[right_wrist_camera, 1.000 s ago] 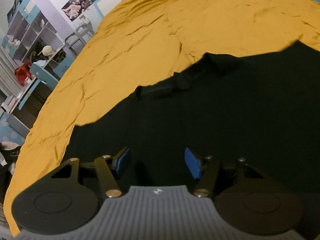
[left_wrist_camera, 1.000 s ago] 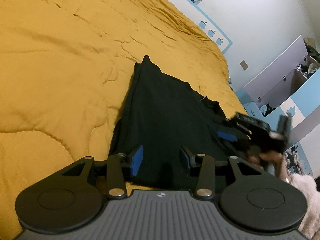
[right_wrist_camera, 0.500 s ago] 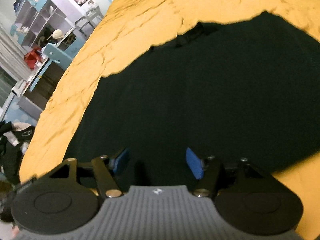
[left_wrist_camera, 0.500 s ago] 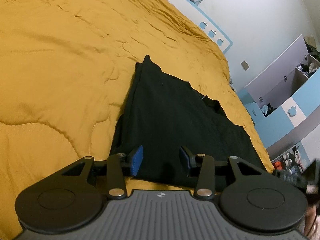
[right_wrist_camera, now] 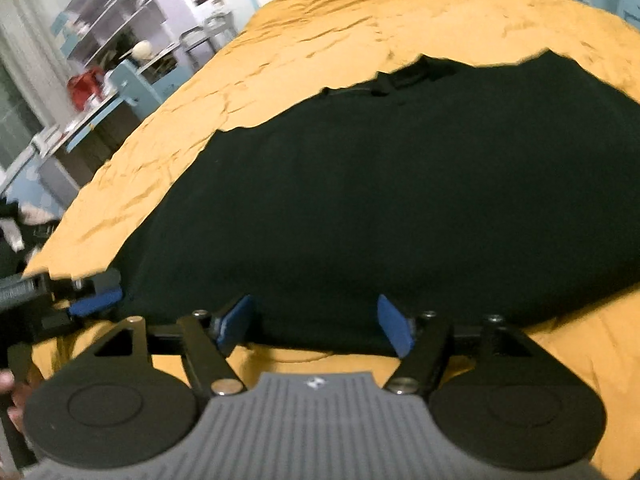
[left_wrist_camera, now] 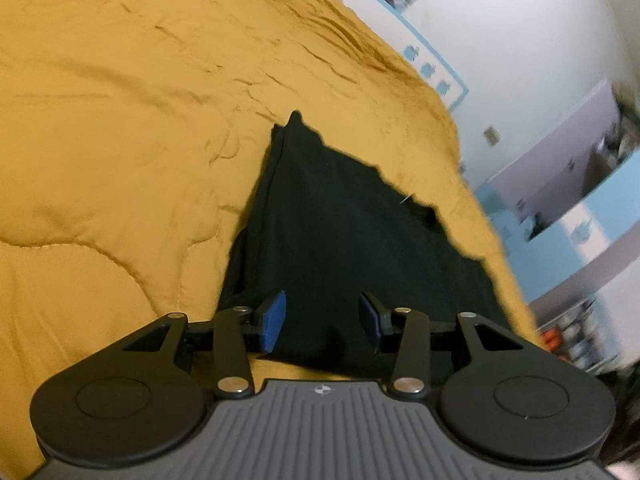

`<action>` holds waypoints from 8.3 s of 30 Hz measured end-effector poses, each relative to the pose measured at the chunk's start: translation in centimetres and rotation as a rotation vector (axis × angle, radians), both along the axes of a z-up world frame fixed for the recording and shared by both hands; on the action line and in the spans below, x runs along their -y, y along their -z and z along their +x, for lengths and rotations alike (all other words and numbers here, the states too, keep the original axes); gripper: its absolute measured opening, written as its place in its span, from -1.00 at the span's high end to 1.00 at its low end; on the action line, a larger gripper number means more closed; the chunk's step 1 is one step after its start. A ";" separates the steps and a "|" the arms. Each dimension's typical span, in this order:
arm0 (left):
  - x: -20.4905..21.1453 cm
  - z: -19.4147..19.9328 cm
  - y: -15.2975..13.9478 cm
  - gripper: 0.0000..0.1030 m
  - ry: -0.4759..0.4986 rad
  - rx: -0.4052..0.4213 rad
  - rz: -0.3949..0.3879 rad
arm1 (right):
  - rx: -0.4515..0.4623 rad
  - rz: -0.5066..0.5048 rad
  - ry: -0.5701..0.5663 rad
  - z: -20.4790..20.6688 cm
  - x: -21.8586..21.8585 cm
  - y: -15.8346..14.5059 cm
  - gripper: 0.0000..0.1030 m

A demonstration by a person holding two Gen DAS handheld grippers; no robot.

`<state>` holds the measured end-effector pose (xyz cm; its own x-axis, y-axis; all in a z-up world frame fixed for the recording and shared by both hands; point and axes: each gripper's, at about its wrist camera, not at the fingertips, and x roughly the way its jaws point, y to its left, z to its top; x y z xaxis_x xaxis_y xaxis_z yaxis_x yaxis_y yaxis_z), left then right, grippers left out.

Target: Fold small clothes

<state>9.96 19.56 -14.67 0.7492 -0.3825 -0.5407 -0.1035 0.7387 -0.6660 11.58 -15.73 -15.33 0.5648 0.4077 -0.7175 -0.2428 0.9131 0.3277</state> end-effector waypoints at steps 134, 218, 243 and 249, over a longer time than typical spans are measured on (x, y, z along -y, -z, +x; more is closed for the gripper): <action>38.9 35.6 -0.8 0.64 0.388 -0.340 0.319 | 0.207 0.179 0.474 -0.5 20.1 -1.9 1.00; 16.4 7.0 2.9 -0.11 0.398 -0.143 -0.171 | 0.086 0.239 0.306 9.6 31.2 -5.3 0.17; 16.5 8.3 6.2 0.73 0.294 -0.212 -0.360 | 0.017 0.384 0.372 -2.6 31.0 -4.6 0.89; 16.0 8.2 7.3 0.65 0.326 -0.240 -0.353 | -0.098 0.408 0.431 -2.2 31.9 0.2 0.91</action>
<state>18.20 3.52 -21.93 0.4323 -0.7642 -0.4787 -0.0864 0.4933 -0.8655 9.41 -47.61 -15.51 0.6794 0.4104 -0.6082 0.1705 0.7179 0.6749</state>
